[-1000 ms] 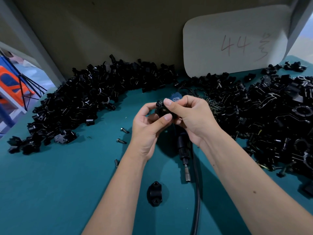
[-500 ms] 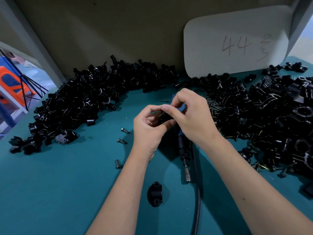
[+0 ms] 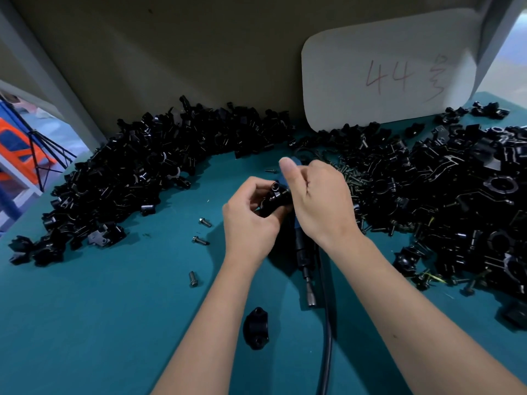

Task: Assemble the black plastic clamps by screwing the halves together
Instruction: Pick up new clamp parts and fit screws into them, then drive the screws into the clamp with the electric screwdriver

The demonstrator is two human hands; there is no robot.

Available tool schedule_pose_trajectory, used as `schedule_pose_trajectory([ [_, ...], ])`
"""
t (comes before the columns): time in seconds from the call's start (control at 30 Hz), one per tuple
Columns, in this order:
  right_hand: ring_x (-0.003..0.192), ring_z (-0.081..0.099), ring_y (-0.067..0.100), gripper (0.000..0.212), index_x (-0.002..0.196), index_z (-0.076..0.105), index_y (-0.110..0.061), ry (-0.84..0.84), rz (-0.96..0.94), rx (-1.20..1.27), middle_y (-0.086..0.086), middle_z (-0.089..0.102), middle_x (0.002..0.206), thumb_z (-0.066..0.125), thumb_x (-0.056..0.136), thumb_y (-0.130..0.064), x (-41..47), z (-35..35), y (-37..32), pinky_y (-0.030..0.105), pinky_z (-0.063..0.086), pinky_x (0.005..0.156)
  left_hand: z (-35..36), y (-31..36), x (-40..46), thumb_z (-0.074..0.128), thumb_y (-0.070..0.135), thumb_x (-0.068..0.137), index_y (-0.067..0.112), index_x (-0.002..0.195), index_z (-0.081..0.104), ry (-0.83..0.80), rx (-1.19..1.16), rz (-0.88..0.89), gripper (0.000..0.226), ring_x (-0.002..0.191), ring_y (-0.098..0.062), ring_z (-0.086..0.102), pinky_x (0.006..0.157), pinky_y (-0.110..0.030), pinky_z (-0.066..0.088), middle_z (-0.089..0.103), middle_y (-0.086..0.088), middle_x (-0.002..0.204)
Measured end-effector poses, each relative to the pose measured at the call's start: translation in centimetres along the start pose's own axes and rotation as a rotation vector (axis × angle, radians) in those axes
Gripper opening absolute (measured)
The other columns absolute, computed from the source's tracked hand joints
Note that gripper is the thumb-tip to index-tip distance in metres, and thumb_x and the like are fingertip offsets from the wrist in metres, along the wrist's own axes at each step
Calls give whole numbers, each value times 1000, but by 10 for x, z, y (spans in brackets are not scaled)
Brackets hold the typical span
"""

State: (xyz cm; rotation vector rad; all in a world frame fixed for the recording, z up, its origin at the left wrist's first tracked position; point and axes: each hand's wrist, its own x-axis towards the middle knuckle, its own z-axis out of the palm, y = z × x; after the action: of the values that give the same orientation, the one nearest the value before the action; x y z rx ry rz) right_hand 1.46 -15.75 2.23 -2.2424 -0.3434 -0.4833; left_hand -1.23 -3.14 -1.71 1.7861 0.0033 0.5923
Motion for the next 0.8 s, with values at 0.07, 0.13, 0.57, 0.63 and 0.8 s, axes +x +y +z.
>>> schedule_pose_trajectory([
  [0.07,71,47,24,53,69,45,-20,38,70,-28,-1,49,70,36,107,-56,-1,-1,2,35,29,66,-2,-3,3,89,5,73,30,94,67,49,-54,-105,39,87,-12,74,81,-26,59,76,10,91],
  [0.13,76,52,27,37,95,50,-15,-3,115,-207,3,60,87,48,104,-51,-1,-1,7,36,34,65,-6,-3,6,86,0,78,21,99,67,111,-200,-250,36,84,-16,74,79,-29,59,78,1,92],
  [0.57,74,74,23,28,99,71,-12,-274,500,631,7,76,90,86,82,-29,9,-18,19,37,62,68,-20,11,13,47,30,105,15,91,43,10,-806,-621,21,48,-13,37,38,-18,20,63,-11,77],
  [0.63,70,69,18,34,110,65,-6,-237,530,935,8,71,94,78,90,-30,13,-25,17,33,60,65,-22,12,12,40,34,104,16,88,41,-80,-814,-651,24,47,-13,33,35,-18,17,60,-10,72],
  [0.8,70,61,16,20,111,52,-12,-114,383,1462,4,60,88,63,103,-26,17,-43,5,32,57,68,-26,14,10,35,30,101,22,85,44,-301,-733,-646,20,42,-9,24,37,-19,13,40,-1,58],
])
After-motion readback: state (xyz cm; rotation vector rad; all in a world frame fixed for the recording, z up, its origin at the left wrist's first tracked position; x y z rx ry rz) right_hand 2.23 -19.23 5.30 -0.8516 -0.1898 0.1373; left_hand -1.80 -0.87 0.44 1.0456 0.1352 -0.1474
